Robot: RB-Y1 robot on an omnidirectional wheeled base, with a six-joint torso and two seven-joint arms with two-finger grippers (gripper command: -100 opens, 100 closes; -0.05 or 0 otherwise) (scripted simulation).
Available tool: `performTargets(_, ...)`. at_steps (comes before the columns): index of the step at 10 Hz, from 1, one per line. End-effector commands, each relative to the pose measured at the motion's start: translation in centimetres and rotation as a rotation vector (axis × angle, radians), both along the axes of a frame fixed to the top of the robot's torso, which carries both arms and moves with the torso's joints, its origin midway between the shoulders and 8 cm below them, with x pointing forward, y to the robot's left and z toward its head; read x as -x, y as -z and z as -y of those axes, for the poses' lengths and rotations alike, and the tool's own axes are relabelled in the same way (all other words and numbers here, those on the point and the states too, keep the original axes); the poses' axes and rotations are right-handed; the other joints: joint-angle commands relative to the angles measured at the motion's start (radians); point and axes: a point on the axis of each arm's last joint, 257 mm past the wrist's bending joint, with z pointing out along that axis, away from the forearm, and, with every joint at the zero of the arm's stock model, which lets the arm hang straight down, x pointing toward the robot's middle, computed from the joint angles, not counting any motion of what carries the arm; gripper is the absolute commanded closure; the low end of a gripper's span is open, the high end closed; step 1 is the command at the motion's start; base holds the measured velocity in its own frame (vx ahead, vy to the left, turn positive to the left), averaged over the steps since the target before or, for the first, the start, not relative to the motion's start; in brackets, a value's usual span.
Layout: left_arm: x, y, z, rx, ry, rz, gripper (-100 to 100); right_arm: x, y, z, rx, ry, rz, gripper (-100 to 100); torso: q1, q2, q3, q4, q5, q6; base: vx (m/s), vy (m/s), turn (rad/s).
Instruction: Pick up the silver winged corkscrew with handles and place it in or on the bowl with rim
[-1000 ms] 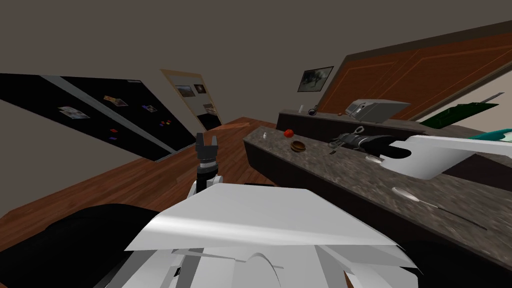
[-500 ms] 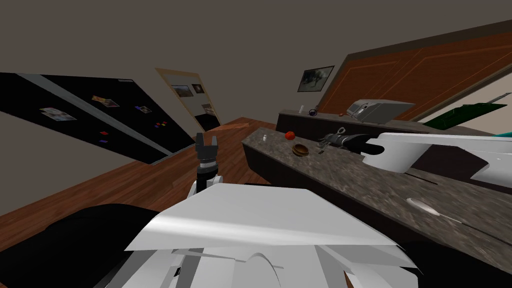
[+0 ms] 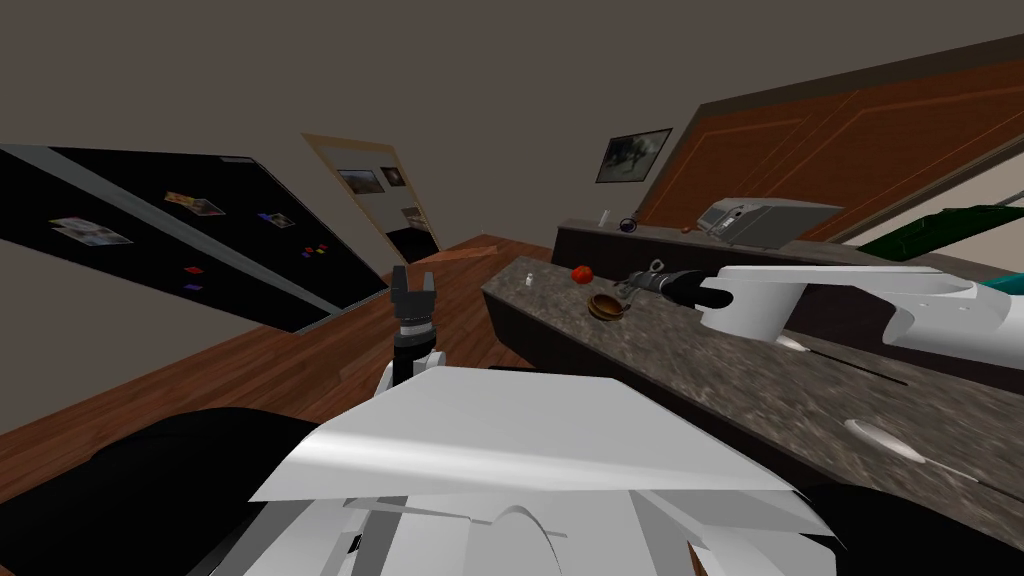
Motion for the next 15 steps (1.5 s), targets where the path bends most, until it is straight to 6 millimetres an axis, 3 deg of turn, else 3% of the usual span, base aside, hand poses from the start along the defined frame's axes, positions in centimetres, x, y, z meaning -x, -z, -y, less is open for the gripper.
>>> performTargets(1, 0.0, 0.0, 0.0, 0.000, 0.000, 0.000, 0, 0.0, 0.0, 0.0, 0.000, 0.000, 0.000, 100, 0.000, 0.000, 0.000, 0.000, 0.000, 0.000, 0.003, 0.012, -0.011)
performTargets(2, 0.0, 0.0, 0.0, 0.000, 0.000, 0.000, 0, 0.0, 0.1, -0.1, 0.000, -0.003, -0.002, -100, 0.000, 0.004, 0.003, 0.001, 0.000, 0.001, 0.000, 0.000, 0.000)
performTargets(6, 0.0, 0.0, 0.0, 0.000, 0.000, 0.000, 0, 0.0, 0.1, -0.2, 0.000, -0.003, -0.002, -100, -0.001, 0.007, 0.005, 0.002, 0.000, 0.001, 0.000, 0.000, 0.000)
performTargets(7, 0.0, 0.0, 0.0, 0.000, 0.000, 0.000, 0, 0.0, 0.1, -0.2, 0.000, -0.003, -0.002, 0, -0.001, 0.007, 0.005, 0.002, 0.000, 0.001, 0.000, 0.000, 0.000)
performTargets(8, 0.0, 0.0, 0.0, 0.000, 0.000, 0.000, 0, -0.5, -0.5, -0.6, -0.001, -0.005, -0.001, -100, -0.001, 0.007, 0.005, 0.002, 0.000, 0.001, -0.008, -0.017, -0.032)
performTargets(15, 0.0, 0.0, 0.0, 0.000, 0.000, 0.000, 0, -3.4, -4.0, -4.5, -0.007, -0.029, 0.000, -100, -0.004, 0.008, 0.005, 0.003, 0.000, 0.001, -0.024, -0.046, -0.038)
